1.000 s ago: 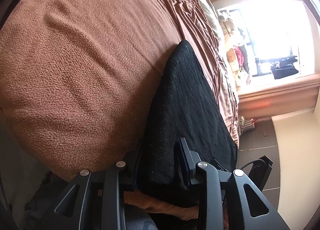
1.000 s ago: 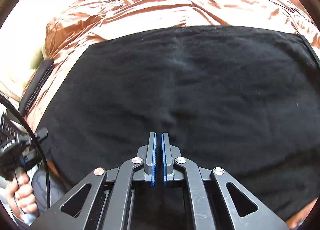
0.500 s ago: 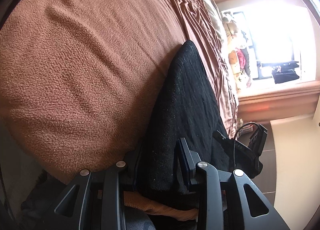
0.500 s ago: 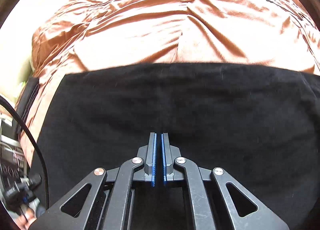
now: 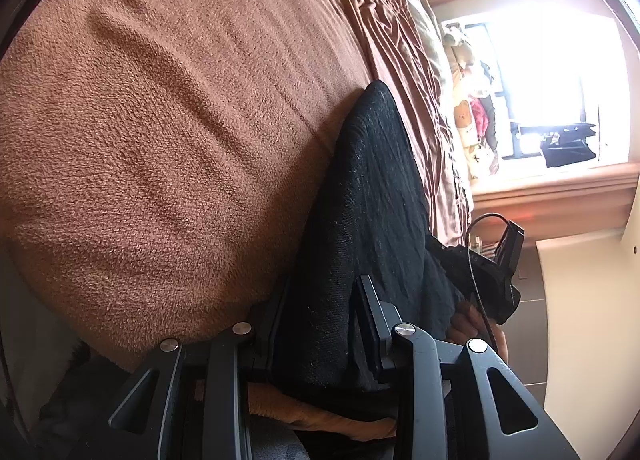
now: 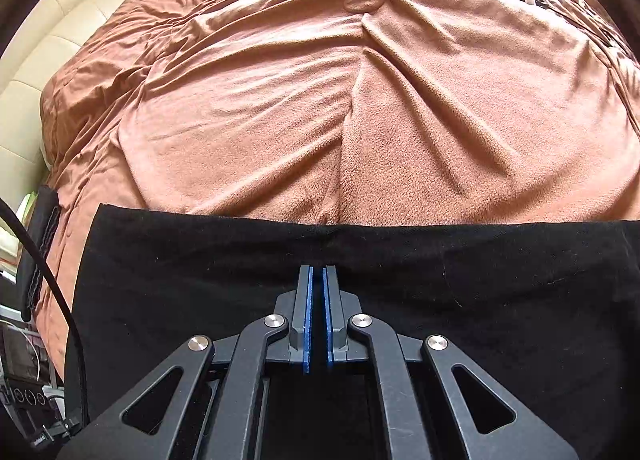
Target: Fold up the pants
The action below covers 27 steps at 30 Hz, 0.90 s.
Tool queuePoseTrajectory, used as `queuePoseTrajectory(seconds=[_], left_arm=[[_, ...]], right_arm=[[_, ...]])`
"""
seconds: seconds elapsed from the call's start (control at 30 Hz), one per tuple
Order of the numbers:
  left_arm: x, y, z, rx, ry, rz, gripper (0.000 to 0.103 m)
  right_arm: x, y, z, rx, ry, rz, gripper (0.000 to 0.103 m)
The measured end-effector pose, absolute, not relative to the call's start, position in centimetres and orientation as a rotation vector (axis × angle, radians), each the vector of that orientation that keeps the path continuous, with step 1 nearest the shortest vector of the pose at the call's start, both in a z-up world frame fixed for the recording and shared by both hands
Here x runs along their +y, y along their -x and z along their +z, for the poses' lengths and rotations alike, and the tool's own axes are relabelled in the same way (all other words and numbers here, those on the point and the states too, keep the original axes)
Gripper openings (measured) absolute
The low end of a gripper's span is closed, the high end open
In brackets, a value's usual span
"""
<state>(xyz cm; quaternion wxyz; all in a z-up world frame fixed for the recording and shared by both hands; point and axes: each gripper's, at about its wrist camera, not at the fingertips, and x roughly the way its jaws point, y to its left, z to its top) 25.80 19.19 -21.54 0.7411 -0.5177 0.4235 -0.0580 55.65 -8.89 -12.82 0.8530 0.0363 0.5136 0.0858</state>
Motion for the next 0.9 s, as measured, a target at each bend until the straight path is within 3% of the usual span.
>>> queuePoseTrajectory(seconds=[0.13, 0.43, 0.9], left_arm=[[18.9, -26.0, -21.2, 0.928, 1.112, -0.127, 0.032], [18.5, -26.3, -20.8, 0.928, 1.067, -0.146, 0.015], [16.9, -25.8, -15.8, 0.815, 1.013, -0.228, 0.01]], right_arm=[[-9.0, -54.2, -12.6, 1.085, -0.072, 0.187, 0.001], [-10.4, -48.4, -13.0, 1.111, -0.158, 0.266, 0.002], [-12.9, -39.6, -13.5, 1.089, -0.231, 0.352, 0.002]])
